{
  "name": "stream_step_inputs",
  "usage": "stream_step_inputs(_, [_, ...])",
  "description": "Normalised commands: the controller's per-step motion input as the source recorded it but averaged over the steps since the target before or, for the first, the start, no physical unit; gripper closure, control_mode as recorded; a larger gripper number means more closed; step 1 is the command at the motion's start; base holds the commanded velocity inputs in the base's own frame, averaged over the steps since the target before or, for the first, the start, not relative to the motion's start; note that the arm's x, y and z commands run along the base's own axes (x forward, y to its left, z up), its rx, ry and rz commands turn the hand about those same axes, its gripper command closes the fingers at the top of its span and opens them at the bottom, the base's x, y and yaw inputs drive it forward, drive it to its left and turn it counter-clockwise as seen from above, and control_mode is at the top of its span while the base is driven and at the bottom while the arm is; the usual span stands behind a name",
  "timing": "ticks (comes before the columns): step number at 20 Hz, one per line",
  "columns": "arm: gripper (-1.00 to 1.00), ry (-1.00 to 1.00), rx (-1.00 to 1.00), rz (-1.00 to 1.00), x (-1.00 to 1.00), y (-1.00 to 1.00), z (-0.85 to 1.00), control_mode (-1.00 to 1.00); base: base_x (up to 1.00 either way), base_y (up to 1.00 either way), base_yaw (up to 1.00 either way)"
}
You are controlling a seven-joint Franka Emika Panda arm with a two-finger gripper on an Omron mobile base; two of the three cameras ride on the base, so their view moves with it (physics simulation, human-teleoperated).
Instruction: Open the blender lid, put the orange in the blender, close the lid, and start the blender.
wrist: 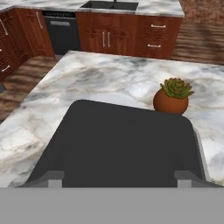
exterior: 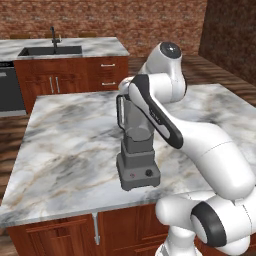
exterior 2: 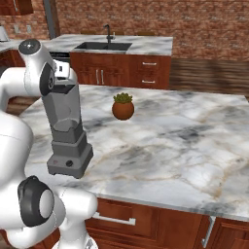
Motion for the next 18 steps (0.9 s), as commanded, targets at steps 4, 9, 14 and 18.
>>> stream_step_inputs(4, [-1.0,0.0,0.0,0.0,0.02,0.0,-0.07,-1.0,0.0,0.0,0.0])
stream_step_inputs(9, [-1.0,0.0,0.0,0.0,0.01,0.0,0.0,-1.0,0.0,0.0,0.0])
stream_step_inputs(14, [-1.0,0.0,0.0,0.0,0.0,0.0,0.19,-1.0,0.0,0.0,0.0])
stream_step_inputs(18, [-1.0,0.0,0.0,-0.02,0.0,0.0,0.37,-1.0,0.0,0.0,0.0])
